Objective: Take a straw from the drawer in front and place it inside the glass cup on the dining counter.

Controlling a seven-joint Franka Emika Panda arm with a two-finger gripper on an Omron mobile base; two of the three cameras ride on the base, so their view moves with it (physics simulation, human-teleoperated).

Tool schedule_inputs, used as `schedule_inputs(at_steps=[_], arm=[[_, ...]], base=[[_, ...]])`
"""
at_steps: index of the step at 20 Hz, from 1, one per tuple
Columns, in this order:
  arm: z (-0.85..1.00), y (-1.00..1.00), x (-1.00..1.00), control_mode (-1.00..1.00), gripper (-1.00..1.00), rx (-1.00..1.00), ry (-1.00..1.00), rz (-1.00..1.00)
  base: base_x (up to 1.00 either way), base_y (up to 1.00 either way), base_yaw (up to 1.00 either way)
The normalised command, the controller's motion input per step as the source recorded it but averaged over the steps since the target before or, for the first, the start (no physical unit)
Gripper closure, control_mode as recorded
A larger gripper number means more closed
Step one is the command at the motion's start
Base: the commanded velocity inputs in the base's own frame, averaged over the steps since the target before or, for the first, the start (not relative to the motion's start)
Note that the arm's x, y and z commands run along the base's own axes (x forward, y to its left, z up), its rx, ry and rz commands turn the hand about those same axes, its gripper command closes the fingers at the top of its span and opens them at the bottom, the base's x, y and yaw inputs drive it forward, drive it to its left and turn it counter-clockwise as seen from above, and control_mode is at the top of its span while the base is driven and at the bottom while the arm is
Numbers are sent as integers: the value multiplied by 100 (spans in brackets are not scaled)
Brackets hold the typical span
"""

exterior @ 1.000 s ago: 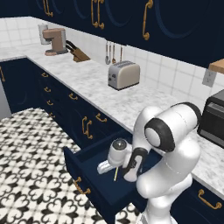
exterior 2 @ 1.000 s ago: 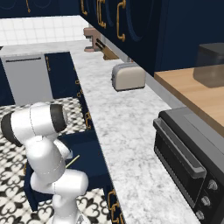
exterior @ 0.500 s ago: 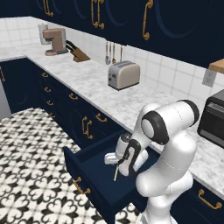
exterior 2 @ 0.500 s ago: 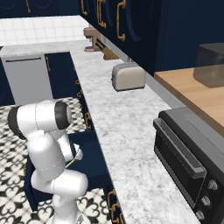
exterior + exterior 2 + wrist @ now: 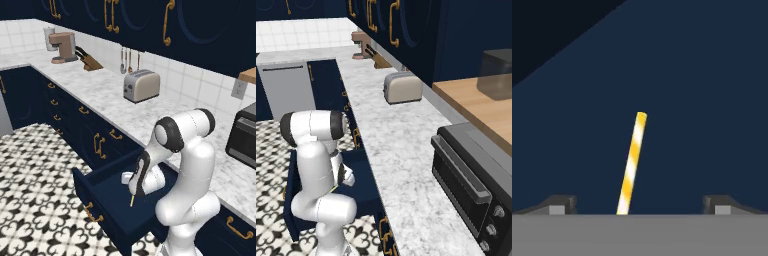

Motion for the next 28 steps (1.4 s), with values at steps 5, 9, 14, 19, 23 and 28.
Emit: schedule_inputs(at_steps=[5, 9, 14, 19, 23, 28], arm=[[0, 0, 46, -100, -100, 0, 7, -12], [0, 3, 26, -100, -100, 0, 10, -7], [-5, 14, 7, -100, -100, 0, 9, -2], [-10, 30, 1, -100, -100, 0, 8, 0], [-24, 8, 8, -100, -100, 0, 8, -2], [-29, 0, 0, -100, -100, 0, 5, -4]], base=[[0, 0, 0], [0, 0, 0], [0, 0, 0], [0, 0, 0], [0, 0, 0], [0, 0, 0]])
